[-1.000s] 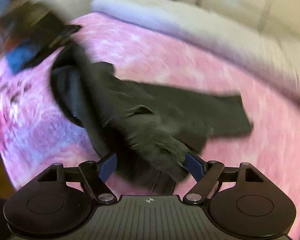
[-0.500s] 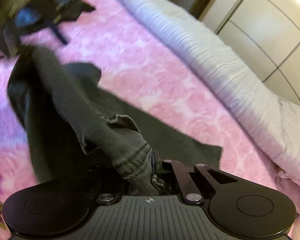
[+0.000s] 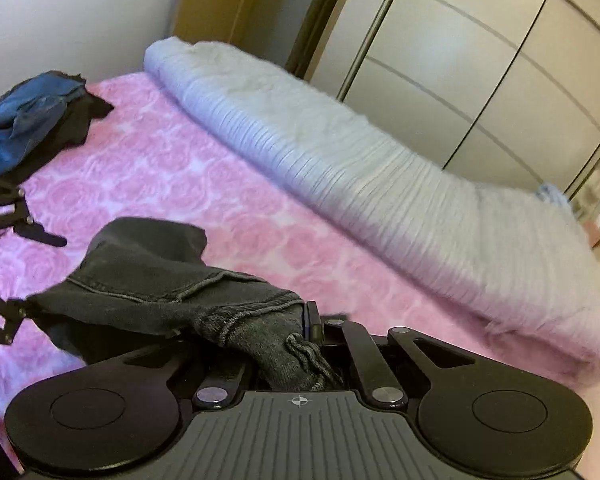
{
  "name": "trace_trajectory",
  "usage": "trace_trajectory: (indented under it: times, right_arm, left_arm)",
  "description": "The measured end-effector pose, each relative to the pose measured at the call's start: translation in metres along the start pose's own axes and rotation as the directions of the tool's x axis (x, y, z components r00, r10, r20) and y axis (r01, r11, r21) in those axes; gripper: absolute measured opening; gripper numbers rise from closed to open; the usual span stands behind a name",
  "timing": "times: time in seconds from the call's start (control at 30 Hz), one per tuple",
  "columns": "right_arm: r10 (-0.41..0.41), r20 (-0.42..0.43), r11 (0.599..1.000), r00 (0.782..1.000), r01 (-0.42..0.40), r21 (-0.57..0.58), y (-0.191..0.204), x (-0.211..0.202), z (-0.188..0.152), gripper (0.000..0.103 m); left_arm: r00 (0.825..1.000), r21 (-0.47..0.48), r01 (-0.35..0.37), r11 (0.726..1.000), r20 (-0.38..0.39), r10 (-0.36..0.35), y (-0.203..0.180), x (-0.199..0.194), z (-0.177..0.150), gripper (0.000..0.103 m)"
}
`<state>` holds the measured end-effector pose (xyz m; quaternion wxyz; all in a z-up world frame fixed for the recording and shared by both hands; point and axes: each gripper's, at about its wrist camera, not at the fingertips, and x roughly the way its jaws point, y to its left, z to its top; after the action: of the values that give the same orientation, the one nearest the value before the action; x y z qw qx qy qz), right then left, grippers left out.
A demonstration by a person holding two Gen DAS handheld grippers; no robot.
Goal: Fold clothes
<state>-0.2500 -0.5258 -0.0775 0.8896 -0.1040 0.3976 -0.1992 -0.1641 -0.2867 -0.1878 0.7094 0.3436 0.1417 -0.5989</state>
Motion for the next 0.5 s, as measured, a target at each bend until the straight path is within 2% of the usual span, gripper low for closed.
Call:
trace_trajectory:
  times: [0.1,0.2,0.27,0.3,0.33,0.43,0.5]
  right_arm:
    - [-0.024,0.035,0.999,0.999,0.025,-0.027,-0.009,-0.031,0.022,0.001]
    - [-0.075,0.097,0.996,0.992,0.078,-0.035,-0.021,-0.066,0.039,0.001]
    - [-0.114,0.137,0.992,0.984,0.120,-0.037,-0.027,-0.088,0.047,0.001]
    - [-0.136,0.157,0.989,0.978,0.144,-0.038,-0.029,-0.099,0.051,0.001]
    - [-0.157,0.173,0.985,0.972,0.166,-0.040,-0.031,-0.108,0.053,0.001]
    - [-0.218,0.213,0.974,0.953,0.225,-0.010,-0.034,-0.135,0.062,0.001]
    - [-0.256,0.234,0.966,0.938,0.260,0.015,-0.033,-0.153,0.067,0.002]
  left_arm:
    - [0.998,-0.050,-0.034,0.998,0.047,0.036,-0.003,-0.001,0.019,0.058]
    - [0.988,-0.079,-0.096,0.992,0.111,0.104,0.000,-0.006,0.042,0.056]
    - [0.982,-0.069,-0.098,0.993,0.154,0.108,0.005,-0.011,0.056,0.037]
    - [0.979,-0.047,-0.094,0.994,0.175,0.101,0.011,-0.014,0.066,0.015]
    - [0.976,-0.024,-0.090,0.996,0.196,0.093,0.017,-0.017,0.076,0.005]
    - [0.962,0.002,-0.079,0.997,0.261,0.076,0.047,-0.032,0.101,0.005]
    - [0.944,0.000,-0.090,0.996,0.318,0.085,0.076,-0.050,0.111,0.005]
